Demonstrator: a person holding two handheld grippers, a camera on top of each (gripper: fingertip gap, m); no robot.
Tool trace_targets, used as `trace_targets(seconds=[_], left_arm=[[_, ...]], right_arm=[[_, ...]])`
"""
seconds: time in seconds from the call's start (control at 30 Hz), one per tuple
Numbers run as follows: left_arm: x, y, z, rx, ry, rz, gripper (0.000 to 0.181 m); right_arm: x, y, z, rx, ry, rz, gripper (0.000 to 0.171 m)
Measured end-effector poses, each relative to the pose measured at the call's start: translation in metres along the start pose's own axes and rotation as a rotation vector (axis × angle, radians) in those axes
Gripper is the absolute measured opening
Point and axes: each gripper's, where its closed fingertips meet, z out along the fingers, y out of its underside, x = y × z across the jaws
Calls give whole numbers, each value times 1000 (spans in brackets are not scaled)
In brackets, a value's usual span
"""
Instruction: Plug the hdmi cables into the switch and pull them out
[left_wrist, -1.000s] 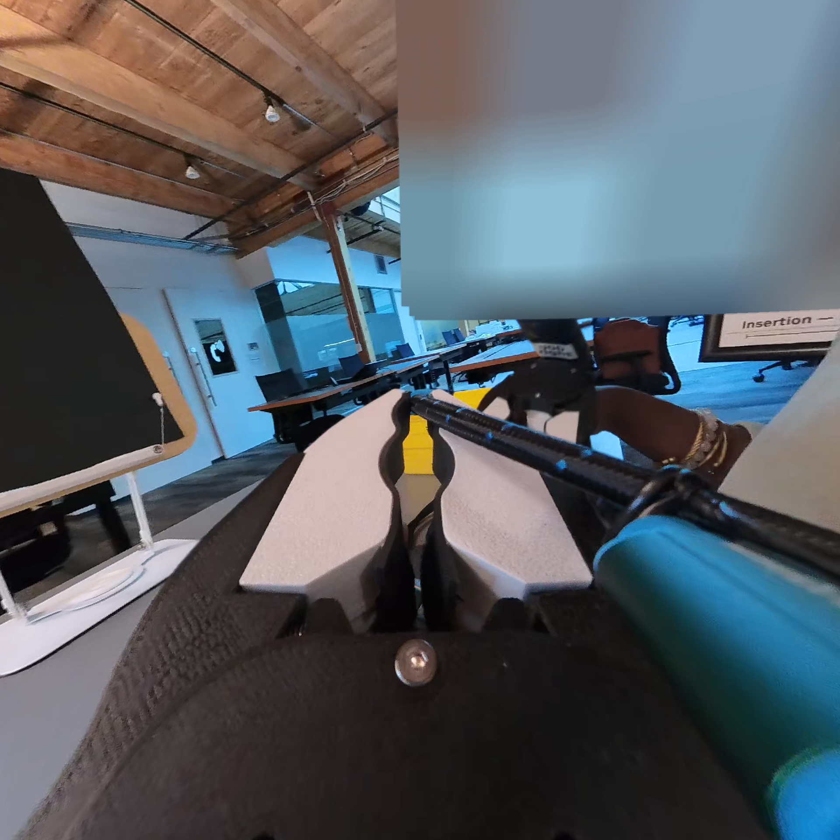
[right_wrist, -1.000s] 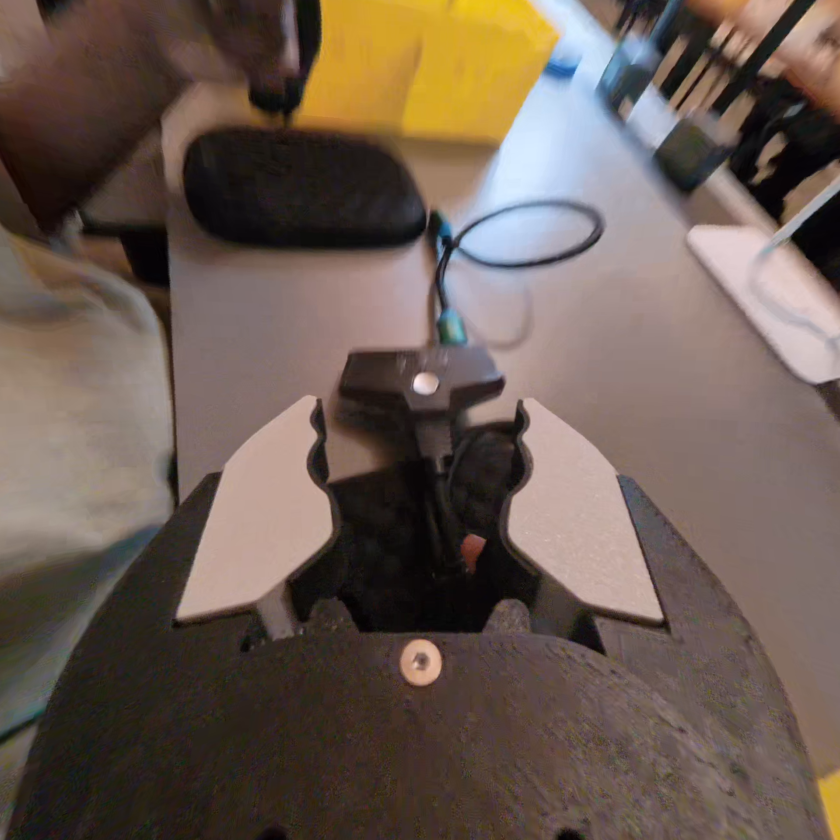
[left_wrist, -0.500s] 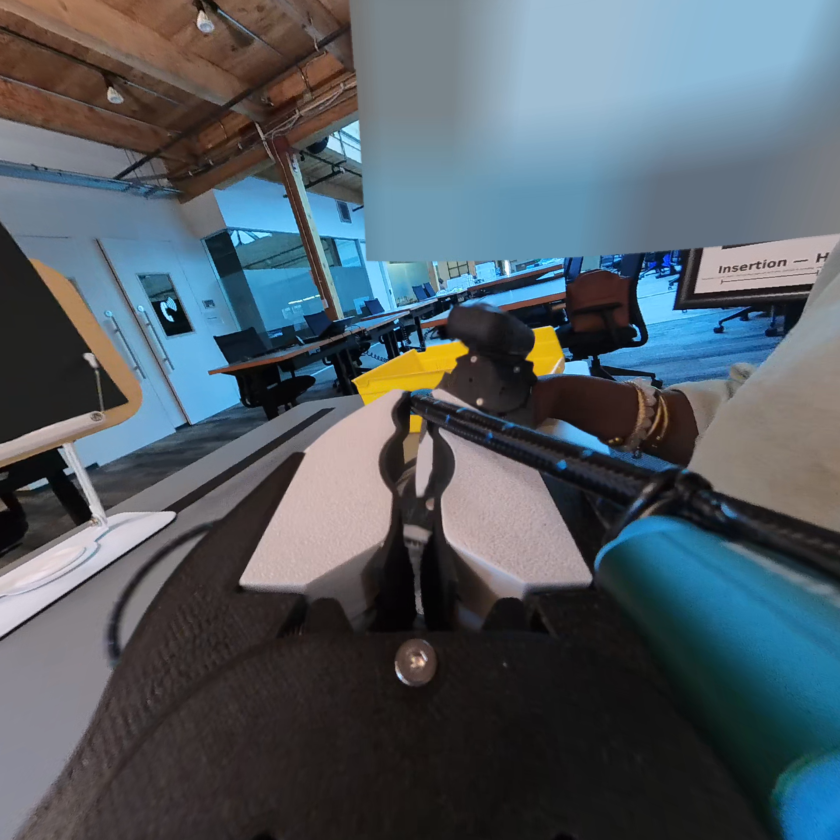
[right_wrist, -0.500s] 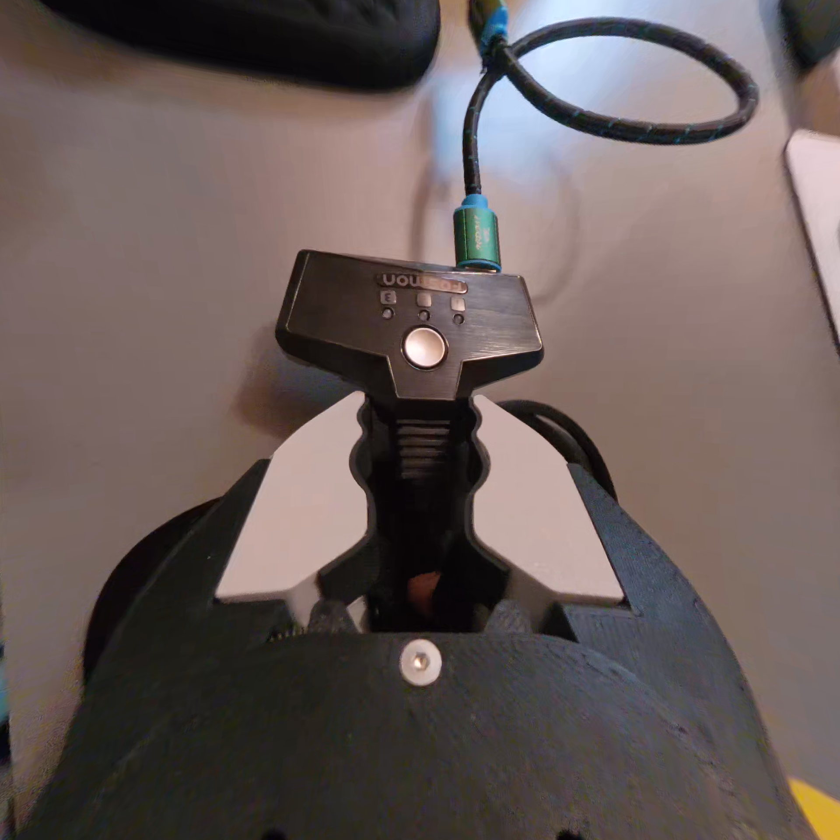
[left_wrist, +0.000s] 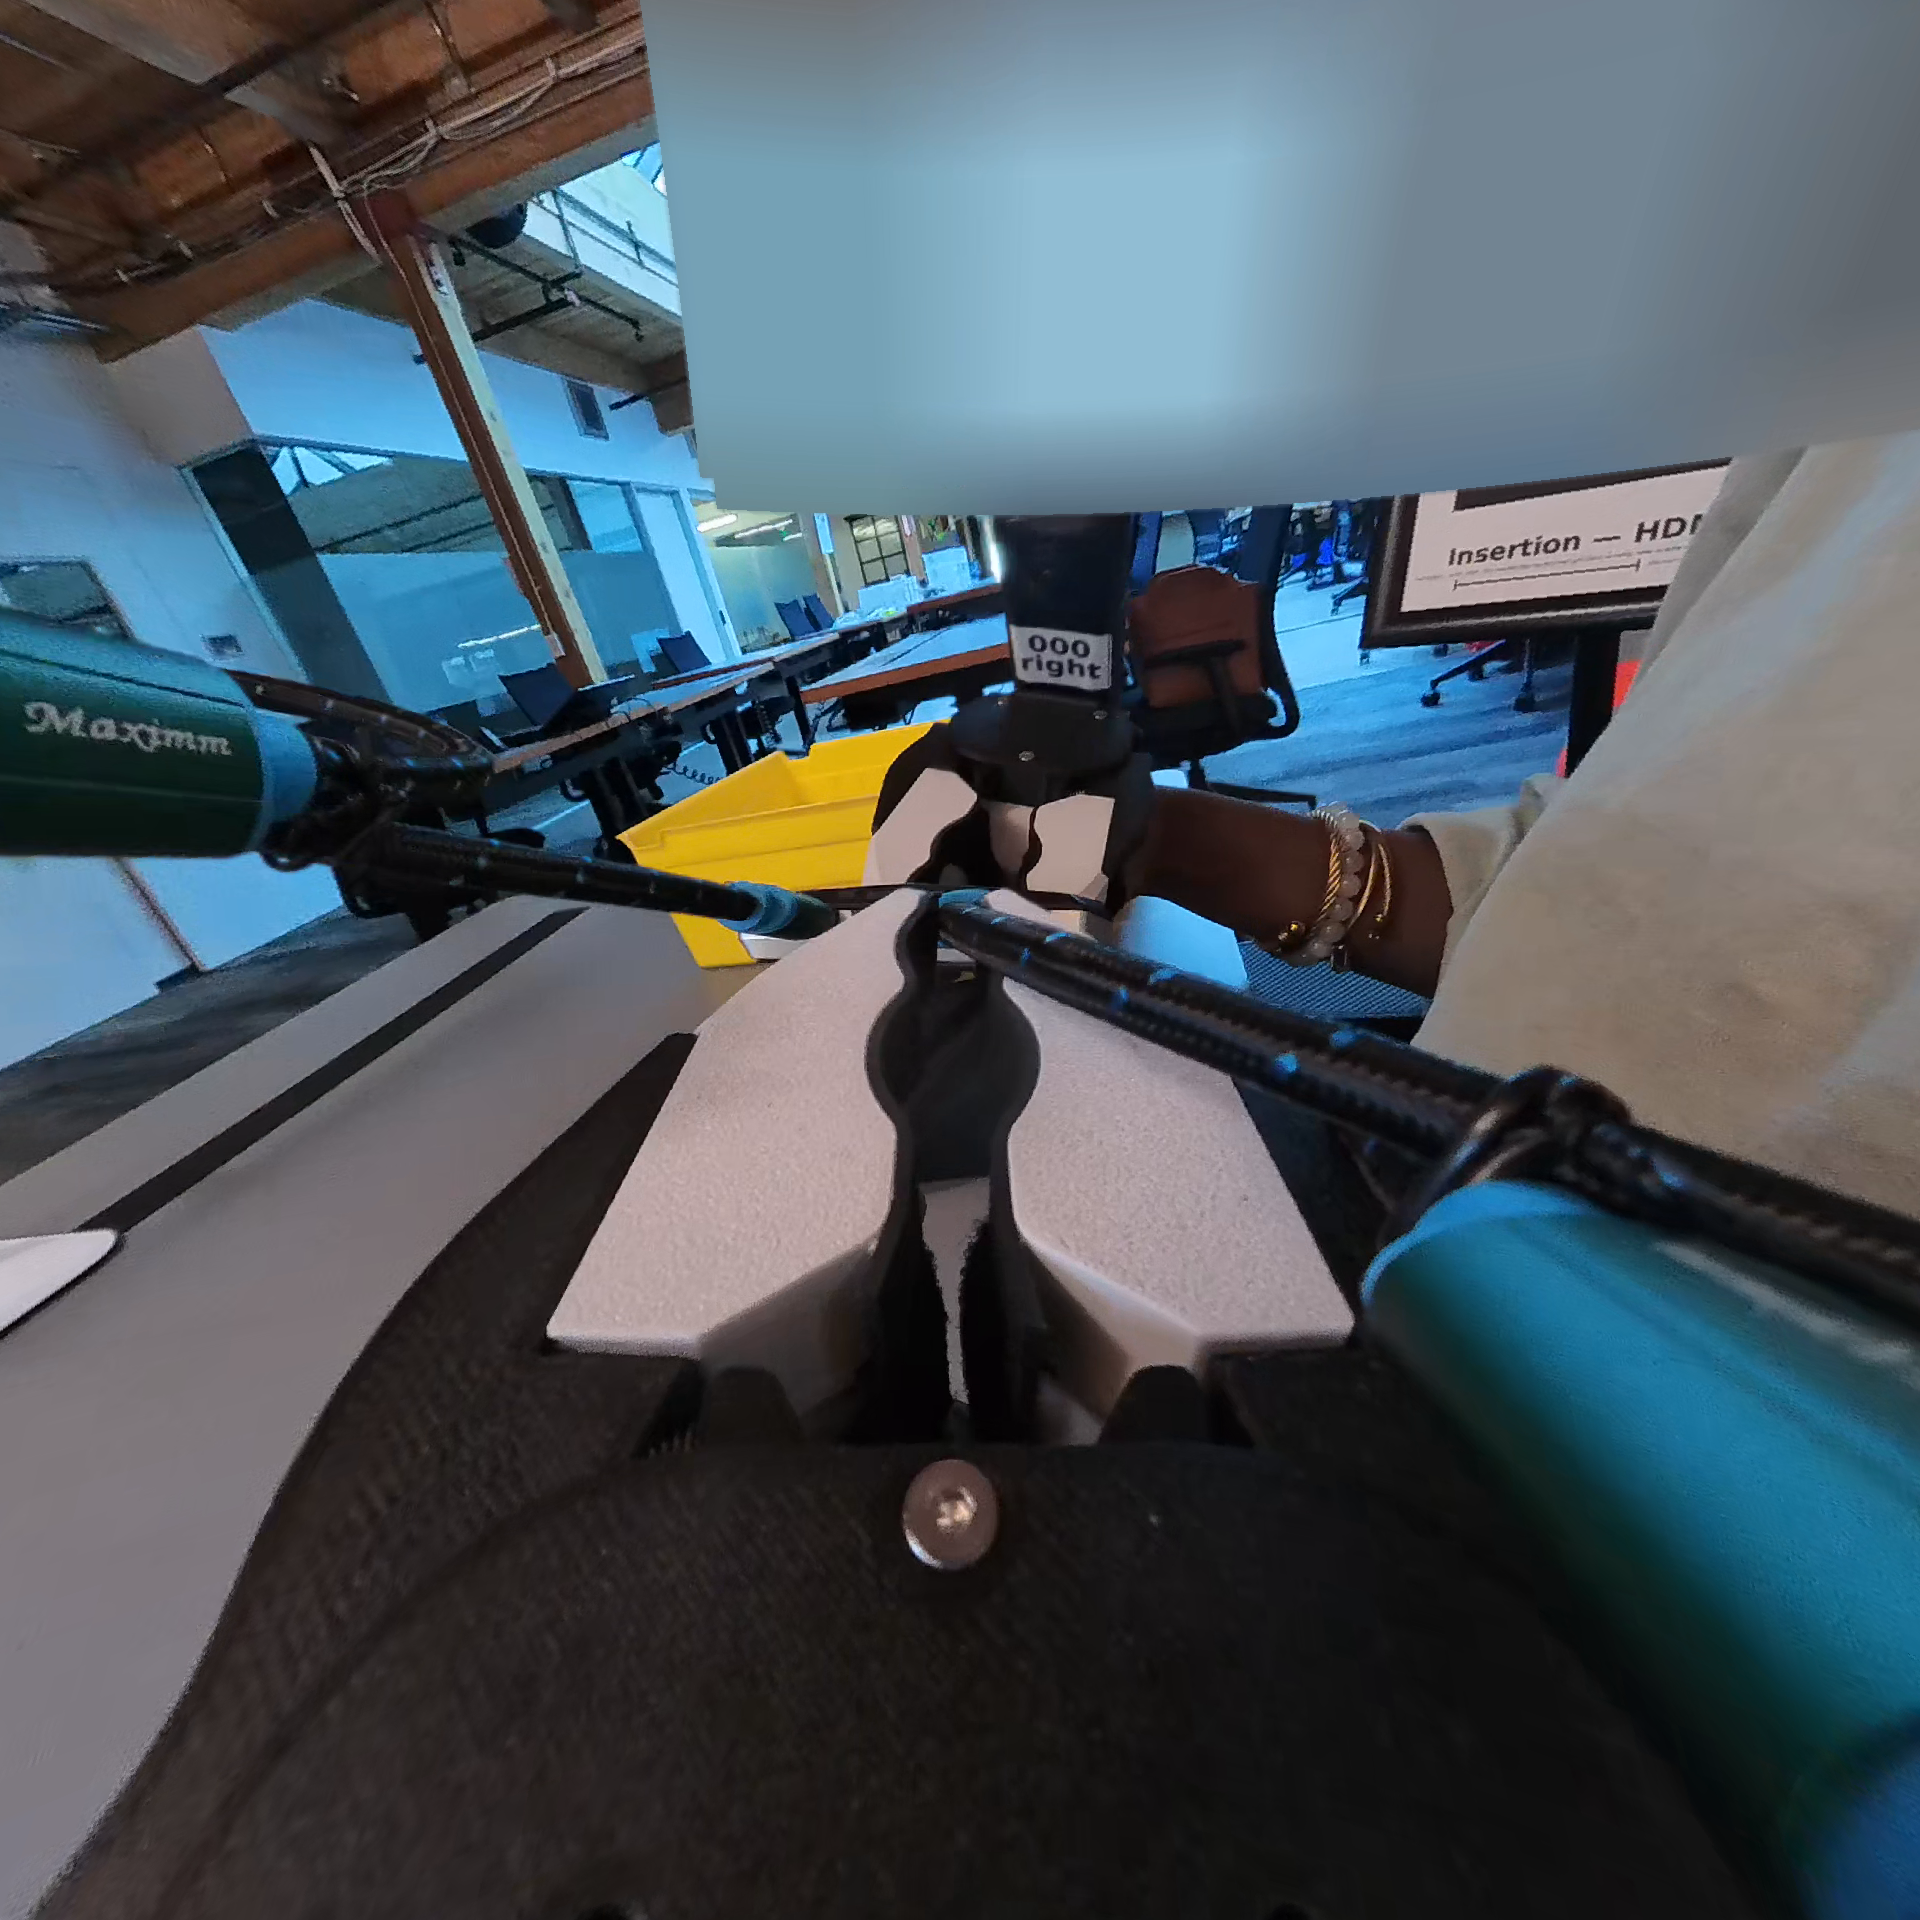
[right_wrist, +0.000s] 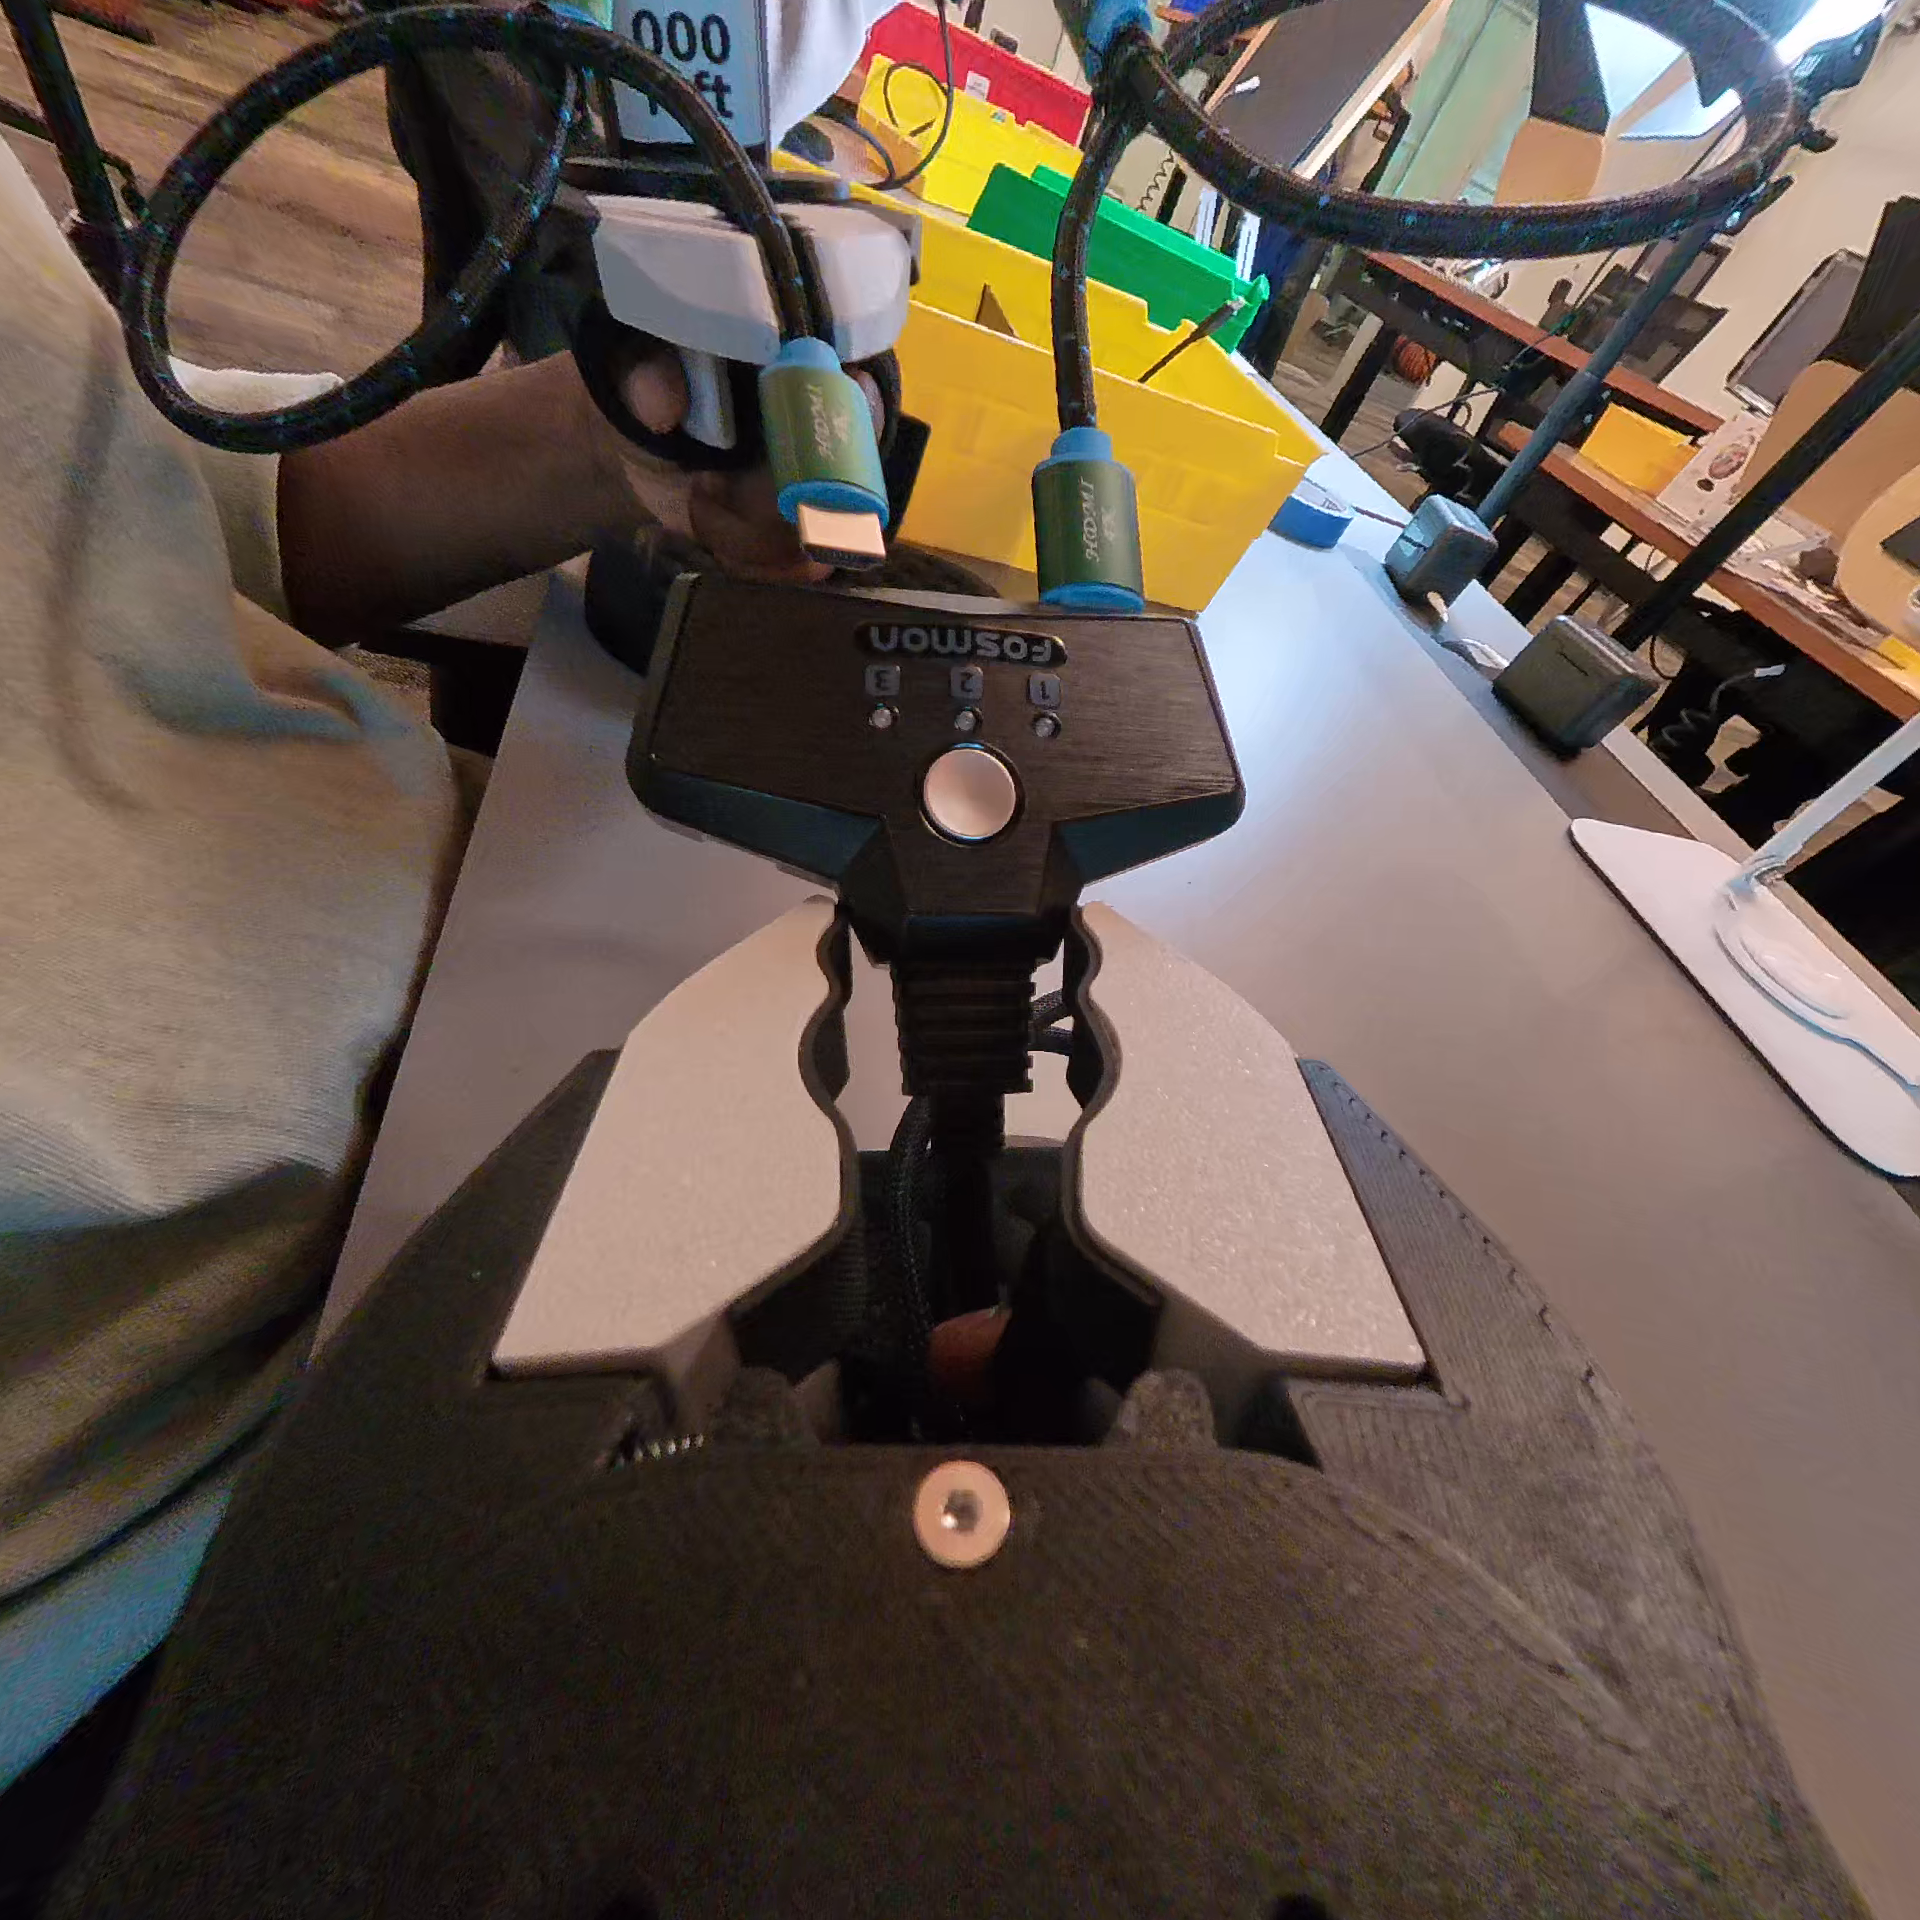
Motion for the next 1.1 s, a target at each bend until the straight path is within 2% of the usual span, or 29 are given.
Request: trace_targets(seconds=[0.37, 0.77, 0.9, 1.0, 1.1], left_arm=[[13, 3, -1, 3, 66, 107, 6], [22, 15, 2, -78, 125, 102, 6], [18, 18, 5, -86, 111, 78, 6], [15, 32, 9, -147, 90, 101, 7], [12, 28, 12, -109, 62, 116, 7]], right_arm=[[-8, 0, -1, -1, -49, 0, 40], [-14, 9, 5, -57, -75, -9, 40], [-9, 9, 3, -61, -45, -3, 40], [-4, 21, 3, -131, -13, 8, 40], [-1, 20, 2, -104, -6, 50, 40]])
